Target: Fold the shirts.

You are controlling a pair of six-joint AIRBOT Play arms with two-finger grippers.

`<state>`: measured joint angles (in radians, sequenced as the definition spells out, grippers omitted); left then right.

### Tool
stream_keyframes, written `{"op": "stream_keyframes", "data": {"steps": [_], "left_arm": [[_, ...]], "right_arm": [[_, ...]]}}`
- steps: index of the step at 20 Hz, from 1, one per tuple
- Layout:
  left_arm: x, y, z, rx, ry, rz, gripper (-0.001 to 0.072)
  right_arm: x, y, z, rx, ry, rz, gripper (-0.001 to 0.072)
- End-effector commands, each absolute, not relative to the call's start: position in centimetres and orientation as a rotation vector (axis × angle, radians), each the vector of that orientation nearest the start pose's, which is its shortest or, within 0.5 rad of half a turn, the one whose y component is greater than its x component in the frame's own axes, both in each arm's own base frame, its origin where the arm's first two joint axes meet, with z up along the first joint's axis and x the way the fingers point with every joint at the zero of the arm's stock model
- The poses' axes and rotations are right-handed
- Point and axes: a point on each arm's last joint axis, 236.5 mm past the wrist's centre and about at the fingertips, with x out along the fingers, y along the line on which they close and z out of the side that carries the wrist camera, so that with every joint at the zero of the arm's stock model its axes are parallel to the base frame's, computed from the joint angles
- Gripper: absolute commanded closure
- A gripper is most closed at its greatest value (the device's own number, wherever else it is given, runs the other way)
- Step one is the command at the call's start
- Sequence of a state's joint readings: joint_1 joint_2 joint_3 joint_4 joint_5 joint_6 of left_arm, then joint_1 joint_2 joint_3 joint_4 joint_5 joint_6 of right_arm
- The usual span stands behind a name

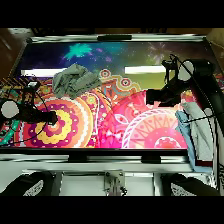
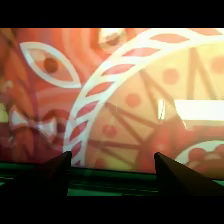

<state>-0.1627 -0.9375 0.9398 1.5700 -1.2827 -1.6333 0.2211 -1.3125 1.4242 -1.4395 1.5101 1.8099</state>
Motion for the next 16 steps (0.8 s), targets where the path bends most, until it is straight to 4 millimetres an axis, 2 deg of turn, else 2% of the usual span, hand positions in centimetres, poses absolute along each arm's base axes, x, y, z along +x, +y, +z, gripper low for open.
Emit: {"op": "stream_keyframes", "data": {"steps": [1, 15, 16], "left_arm": [[28.81, -4.71, 3.58, 0.049, 1.281, -0.099, -0.0013], [28.88, -4.72, 3.59, 0.049, 1.278, -0.099, -0.0013], [29.58, -4.70, 3.72, 0.044, 1.252, -0.097, -0.0013]], "right_arm": [[34.76, 11.01, 6.90, 0.140, 1.430, 0.118, 0.0076], [34.78, 11.01, 6.91, 0.140, 1.429, 0.118, 0.0076], [35.55, 11.11, 7.05, 0.145, 1.396, 0.120, 0.0076]]}}
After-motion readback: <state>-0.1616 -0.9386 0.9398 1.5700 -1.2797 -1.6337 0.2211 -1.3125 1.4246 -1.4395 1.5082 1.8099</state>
